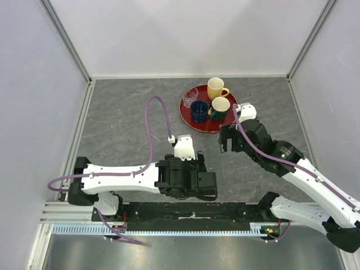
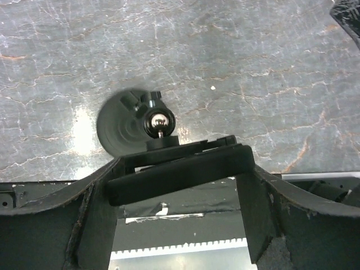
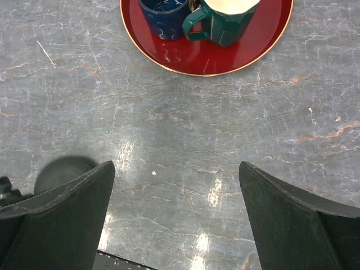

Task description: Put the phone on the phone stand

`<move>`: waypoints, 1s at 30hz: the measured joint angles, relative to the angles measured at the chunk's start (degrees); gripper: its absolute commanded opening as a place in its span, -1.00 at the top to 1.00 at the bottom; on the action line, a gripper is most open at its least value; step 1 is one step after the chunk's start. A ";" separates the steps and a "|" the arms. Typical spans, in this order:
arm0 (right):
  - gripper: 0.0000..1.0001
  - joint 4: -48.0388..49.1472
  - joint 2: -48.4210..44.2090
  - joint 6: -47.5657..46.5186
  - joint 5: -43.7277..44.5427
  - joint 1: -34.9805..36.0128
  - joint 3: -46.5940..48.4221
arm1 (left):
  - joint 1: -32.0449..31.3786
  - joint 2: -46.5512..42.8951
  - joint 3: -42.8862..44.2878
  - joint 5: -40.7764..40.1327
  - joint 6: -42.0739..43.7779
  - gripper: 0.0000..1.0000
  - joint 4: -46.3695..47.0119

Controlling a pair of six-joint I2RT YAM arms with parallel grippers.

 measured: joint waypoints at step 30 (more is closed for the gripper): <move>-0.96 3.19 2.86 0.09 -2.62 0.00 -0.79 | -0.55 -22.64 -22.03 7.65 42.73 0.95 35.30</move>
